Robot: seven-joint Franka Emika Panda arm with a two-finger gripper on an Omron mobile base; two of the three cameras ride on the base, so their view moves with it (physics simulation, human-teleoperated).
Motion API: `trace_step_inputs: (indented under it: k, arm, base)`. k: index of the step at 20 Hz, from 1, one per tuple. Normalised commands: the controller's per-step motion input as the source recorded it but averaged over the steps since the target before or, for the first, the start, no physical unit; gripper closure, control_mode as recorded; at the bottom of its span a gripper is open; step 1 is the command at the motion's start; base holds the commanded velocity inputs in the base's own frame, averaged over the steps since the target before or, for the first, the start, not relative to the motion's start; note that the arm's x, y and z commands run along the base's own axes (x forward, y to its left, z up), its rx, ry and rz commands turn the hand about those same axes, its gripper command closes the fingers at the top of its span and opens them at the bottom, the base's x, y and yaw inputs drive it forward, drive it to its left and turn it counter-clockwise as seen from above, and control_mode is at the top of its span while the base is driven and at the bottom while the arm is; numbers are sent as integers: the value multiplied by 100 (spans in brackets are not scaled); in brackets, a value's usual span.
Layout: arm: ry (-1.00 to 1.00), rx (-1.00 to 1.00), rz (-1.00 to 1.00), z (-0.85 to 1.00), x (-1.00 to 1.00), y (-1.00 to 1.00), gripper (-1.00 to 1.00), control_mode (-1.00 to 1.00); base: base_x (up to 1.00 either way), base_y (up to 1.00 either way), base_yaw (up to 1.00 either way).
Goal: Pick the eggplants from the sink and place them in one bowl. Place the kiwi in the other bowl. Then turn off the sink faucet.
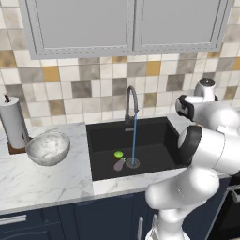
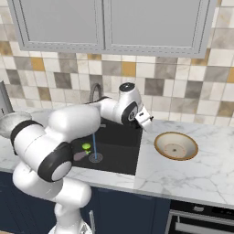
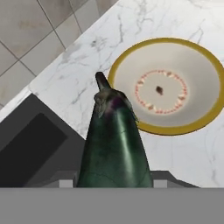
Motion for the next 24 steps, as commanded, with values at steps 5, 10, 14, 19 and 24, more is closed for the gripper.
trace_step_inputs:
  k: [5, 10, 14, 19, 24]
  arm:
    - [0, 1, -4, -6, 0, -46, 100, -100]
    - [0, 5, -4, -9, 0, -45, 100, -100]
    - [0, 3, -2, -7, 1, -34, 100, -100]
    - [0, 3, 0, -1, 4, -30, 100, -100]
    - [0, 3, -3, -12, 0, -47, 100, -100]
  base:
    - [0, 0, 0]
    - [0, 0, 0]
    - [0, 0, 0]
    - [0, 0, 0]
    - [0, 0, 0]
